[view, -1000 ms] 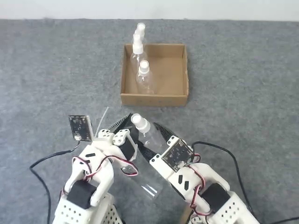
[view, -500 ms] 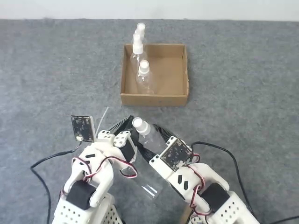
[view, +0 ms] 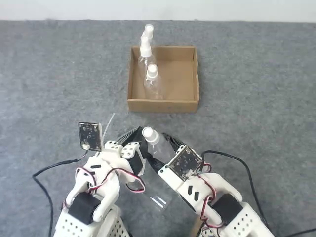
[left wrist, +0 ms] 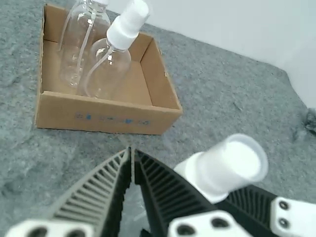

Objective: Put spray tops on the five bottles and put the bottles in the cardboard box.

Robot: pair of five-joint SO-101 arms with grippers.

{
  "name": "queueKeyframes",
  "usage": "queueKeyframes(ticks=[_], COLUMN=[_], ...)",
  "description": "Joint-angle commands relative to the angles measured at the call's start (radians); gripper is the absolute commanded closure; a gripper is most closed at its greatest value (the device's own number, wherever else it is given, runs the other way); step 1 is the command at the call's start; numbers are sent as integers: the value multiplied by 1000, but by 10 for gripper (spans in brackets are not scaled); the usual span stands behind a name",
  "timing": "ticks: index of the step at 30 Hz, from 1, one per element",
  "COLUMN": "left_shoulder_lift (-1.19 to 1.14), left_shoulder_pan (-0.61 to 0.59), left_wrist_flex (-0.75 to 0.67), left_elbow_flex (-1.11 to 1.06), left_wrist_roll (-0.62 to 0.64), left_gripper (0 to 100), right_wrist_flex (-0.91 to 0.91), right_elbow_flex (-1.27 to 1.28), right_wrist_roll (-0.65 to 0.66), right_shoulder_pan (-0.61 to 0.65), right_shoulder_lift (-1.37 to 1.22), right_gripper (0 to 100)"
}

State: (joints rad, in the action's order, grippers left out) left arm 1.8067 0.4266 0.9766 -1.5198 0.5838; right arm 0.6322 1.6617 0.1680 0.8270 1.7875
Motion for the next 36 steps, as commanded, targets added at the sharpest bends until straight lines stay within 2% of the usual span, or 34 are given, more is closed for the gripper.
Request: queueKeyframes(ticks=[1, 7, 17, 23, 36], left_shoulder_lift=[15, 15, 15, 15, 15], left_shoulder_pan=[72, 20, 94, 84, -94], left_wrist_flex=[11, 9, 29, 26, 31], left_elbow_flex=[45, 47, 19, 15, 76], left_wrist_roll=[-9, -8, -14, -48, -46], left_gripper=[988, 988, 988, 988, 988], right_wrist_flex=[-10, -10, -10, -8, 2], right_elbow_flex=[21, 21, 21, 21, 21], right_wrist_roll=[-2, -2, -2, -2, -2], right_shoulder_pan=[12, 12, 12, 12, 10], right_shoulder_lift=[4, 4, 2, 2, 4], right_gripper=[992, 992, 992, 992, 992])
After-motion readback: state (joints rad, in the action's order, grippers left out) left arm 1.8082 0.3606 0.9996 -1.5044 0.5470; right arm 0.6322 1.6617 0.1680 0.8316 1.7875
